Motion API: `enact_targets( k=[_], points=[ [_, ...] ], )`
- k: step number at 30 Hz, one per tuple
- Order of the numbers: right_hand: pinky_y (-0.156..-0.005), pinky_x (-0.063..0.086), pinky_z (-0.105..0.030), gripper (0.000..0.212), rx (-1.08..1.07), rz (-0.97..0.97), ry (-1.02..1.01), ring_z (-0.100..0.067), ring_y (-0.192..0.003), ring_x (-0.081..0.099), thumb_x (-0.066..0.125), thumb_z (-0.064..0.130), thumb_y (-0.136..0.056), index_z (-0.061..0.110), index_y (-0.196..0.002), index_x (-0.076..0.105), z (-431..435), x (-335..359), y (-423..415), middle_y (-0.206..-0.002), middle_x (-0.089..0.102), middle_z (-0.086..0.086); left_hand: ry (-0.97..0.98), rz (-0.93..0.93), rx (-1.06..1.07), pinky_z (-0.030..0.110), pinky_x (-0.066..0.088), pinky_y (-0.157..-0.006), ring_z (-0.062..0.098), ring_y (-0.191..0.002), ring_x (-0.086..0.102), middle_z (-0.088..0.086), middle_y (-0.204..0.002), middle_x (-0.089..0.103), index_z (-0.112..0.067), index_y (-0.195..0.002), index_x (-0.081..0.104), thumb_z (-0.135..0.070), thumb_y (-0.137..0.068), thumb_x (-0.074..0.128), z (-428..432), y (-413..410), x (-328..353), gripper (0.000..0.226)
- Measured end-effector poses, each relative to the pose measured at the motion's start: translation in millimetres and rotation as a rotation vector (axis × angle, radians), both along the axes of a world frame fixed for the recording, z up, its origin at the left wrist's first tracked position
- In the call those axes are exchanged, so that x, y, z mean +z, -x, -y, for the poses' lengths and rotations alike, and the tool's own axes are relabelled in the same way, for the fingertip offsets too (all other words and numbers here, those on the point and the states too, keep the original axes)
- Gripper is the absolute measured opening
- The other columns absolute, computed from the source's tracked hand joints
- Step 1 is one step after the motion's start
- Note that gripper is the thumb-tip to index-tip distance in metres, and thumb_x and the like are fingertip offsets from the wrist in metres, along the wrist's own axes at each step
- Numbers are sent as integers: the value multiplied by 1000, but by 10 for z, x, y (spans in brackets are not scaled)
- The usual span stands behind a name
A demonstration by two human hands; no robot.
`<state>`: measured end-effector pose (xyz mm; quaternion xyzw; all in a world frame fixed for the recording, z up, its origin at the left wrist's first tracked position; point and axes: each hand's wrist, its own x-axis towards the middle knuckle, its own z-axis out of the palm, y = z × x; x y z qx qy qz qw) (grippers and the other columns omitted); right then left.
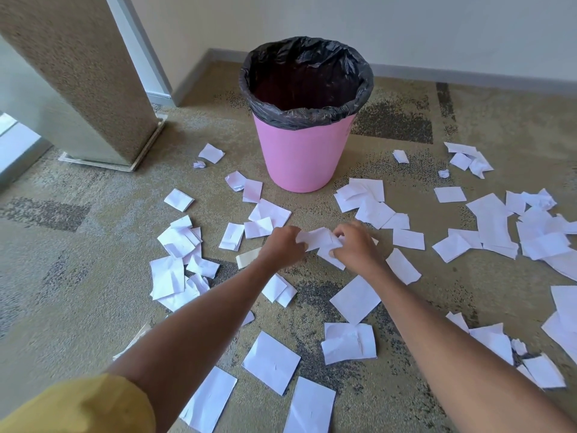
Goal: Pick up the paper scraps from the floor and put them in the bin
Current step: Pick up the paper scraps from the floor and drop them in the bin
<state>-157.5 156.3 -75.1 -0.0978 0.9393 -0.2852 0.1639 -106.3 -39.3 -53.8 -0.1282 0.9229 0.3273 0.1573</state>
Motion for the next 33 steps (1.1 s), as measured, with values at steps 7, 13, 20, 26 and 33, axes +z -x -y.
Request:
enact_targets(
  k=[7,13,20,26,33],
  points=[
    [-65,63,-36,53,-311,213,521,-29,-104,74,89,11,-81,20,-127,65,-10,473,236,-121,72,-8,-473,6,361,44,68,-69,35,-86,80,21,-114,75,-1,-129,64,-23,-105,66,-20,150,259,33],
    [-66,58,-35,26,-257,167,799,-17,-85,76,82,15,-92,22,-115,73,149,1267,304,-105,83,-1,-610,-158,285,44,68,-71,35,-88,80,23,-114,76,-5,-131,66,-21,-105,64,-68,397,819,31],
    [-59,62,-32,9,-320,-78,897,-16,-75,78,75,10,-95,12,-104,75,322,2105,447,-96,81,-9,-630,-436,271,39,67,-65,28,-80,80,16,-108,77,-5,-124,69,-16,-102,70,-55,635,1783,25],
    [-73,67,-51,18,-428,12,1157,-34,-90,81,68,-1,-95,5,-112,69,527,2536,713,-107,80,-17,-617,-686,527,39,68,-74,24,-92,77,5,-109,70,-12,-128,63,-11,-93,72,-21,890,2251,37],
    [-72,68,-48,33,-512,209,1186,-42,-113,70,66,-6,-94,0,-127,61,647,2493,988,-130,64,-24,-694,-557,598,42,59,-102,25,-120,65,0,-127,61,-16,-152,54,-14,-89,59,6,1084,2363,63]
  ],
)
